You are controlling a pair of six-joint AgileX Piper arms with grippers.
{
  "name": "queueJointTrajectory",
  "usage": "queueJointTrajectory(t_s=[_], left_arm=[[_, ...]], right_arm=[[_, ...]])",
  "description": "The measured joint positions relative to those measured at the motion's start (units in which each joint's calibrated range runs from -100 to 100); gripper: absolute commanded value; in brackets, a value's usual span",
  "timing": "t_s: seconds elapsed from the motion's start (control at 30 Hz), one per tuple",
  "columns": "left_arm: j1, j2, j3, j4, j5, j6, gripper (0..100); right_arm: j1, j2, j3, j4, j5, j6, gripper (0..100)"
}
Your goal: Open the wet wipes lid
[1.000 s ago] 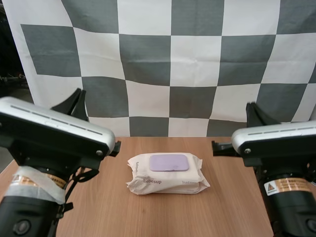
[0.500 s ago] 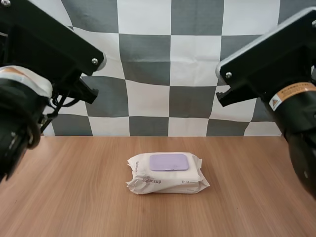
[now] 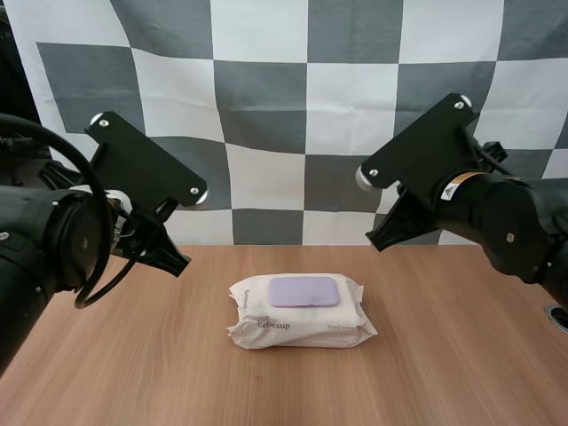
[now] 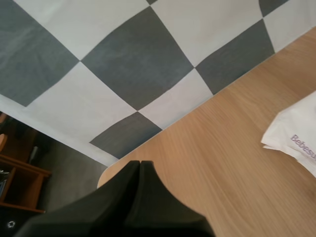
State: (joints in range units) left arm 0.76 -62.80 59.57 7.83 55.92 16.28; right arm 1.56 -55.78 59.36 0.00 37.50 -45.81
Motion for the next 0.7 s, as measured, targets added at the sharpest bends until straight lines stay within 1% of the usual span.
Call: queueJointTrajectory(t_s=[0.1, 0.13, 0.2, 0.37, 0.57, 0.6, 0.63, 0.7], left_arm=[[0.84, 0.0, 0.08, -4.94, 7.22, 4.72, 0], [1.14, 0.48, 0.18, -6.75, 8.94, 6.26, 0], [1.29, 1.9, 1.18, -9.91, 11.27, 9.03, 0], [1.29, 5.89, 2.93, -18.87, 15.39, 16.55, 0], [1.29, 8.97, 4.15, -27.78, 18.8, 24.59, 0], [1.61, 9.63, 5.32, -30.79, 18.41, 27.04, 0], [2.01, 9.63, 6.02, -32.4, 17.7, 28.34, 0], [3.33, 9.63, 7.47, -36.09, 14.2, 31.41, 0]], right_arm=[[0.05, 0.0, 0.0, 1.89, 3.14, -5.07, 0], [0.05, 0.0, 0.0, 1.89, 3.77, -5.99, 0], [0.05, 0.0, 0.0, 1.89, 5.6, -7.68, 0], [0.05, 0.0, 0.0, 1.89, 11.21, -8.26, 0], [0.43, 0.0, 0.0, 2.56, 12.53, -8.26, 0], [0.55, 0.0, 0.0, 2.56, 12.84, -8.4, 0], [0.55, 0.0, 0.0, 2.7, 12.84, -8.87, 0], [0.55, 0.0, 0.0, 3.47, 12.84, -9.43, 0]])
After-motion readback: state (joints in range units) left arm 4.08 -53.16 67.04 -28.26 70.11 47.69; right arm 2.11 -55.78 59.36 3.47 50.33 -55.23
